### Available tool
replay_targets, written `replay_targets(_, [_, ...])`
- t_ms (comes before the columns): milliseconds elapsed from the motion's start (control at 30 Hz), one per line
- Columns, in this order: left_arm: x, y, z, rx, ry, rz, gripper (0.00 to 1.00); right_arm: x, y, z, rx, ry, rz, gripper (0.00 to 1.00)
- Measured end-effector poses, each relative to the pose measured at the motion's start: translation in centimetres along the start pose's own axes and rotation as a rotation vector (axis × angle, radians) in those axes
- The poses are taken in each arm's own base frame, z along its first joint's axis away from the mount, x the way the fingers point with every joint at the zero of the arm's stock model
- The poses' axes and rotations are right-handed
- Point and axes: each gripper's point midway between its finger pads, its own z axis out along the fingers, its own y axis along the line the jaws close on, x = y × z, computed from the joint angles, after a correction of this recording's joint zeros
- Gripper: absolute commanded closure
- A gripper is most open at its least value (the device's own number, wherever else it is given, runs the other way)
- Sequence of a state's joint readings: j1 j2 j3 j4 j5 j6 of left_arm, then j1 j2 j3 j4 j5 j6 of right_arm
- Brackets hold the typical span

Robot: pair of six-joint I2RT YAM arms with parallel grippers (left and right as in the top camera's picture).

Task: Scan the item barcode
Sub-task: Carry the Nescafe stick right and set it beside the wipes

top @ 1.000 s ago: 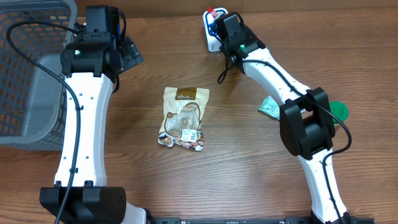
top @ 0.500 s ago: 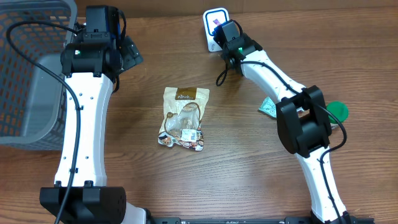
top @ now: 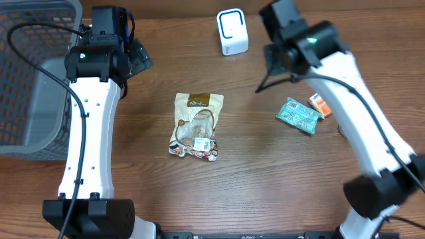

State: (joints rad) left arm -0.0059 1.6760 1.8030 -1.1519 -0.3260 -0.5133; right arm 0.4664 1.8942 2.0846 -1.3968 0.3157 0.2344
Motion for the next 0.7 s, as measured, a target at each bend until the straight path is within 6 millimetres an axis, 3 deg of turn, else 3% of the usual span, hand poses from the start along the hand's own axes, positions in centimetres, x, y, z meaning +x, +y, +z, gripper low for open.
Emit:
replay_targets(67, [0.0, 0.0, 0.0, 0.000, 0.000, 0.000, 0.00, 1.9, -0.7, -0.7, 0.015, 0.068, 0.057, 0.96])
replay_targets(167, [0.0, 0.0, 0.0, 0.000, 0.000, 0.000, 0.00, 4.1, -0.3, 0.5, 0.016, 0.161, 0.111, 0.96])
replay_targets(400, [0.0, 0.0, 0.0, 0.000, 0.000, 0.000, 0.00, 10.2, 2.1, 6.7, 0.026, 0.351, 0.102, 0.96])
replay_targets(600, [0.0, 0.0, 0.0, 0.000, -0.001, 0.000, 0.00, 14.3, 4.8, 11.6, -0.008, 0.370, 0.018, 0.96])
replay_targets(700, [0.0, 0.0, 0.0, 0.000, -0.001, 0.000, 0.00, 16.0, 5.1, 13.9, -0.016, 0.363, 0.011, 0.96])
